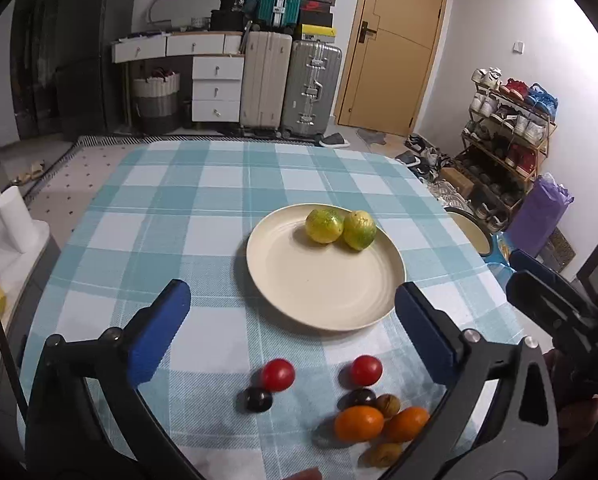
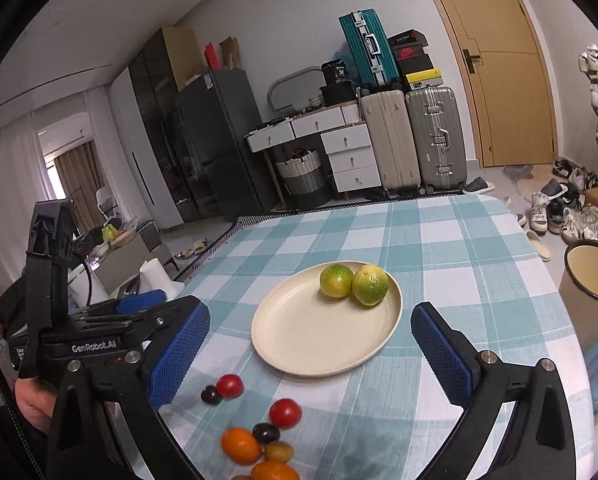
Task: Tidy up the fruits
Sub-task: 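Move both tools back toward the remaining fruit cluster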
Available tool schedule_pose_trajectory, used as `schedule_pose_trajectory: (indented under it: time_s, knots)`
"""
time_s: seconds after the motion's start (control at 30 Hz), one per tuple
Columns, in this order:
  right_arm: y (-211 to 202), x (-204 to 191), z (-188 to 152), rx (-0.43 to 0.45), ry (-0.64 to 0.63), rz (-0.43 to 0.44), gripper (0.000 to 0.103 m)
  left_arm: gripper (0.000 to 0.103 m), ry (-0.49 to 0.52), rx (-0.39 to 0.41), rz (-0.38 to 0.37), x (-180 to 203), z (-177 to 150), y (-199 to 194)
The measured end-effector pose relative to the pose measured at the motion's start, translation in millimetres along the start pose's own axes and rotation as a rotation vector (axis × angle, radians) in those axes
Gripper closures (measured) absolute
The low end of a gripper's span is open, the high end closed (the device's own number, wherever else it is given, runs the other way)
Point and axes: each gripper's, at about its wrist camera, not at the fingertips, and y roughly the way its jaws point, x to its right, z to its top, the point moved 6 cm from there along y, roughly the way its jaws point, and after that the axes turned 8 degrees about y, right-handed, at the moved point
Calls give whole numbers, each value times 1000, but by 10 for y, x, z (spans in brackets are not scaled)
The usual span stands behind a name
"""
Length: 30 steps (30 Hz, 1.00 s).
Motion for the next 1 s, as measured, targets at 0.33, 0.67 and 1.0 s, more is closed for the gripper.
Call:
schedule_pose_trajectory:
  time_s: [0.33,0.67,1.0]
  knots:
    - [-171,-75,-261,-32,-29,-20,0,1,-11,-78,-35,13,-421,-34]
    - [-292,-63,-464,-55,-34,-33,0,1,0,-198,-107,168,-815,194]
    - [-291,-3,-615,-89,-16,-29,0,1,7,-280,-157,291,-1047,419]
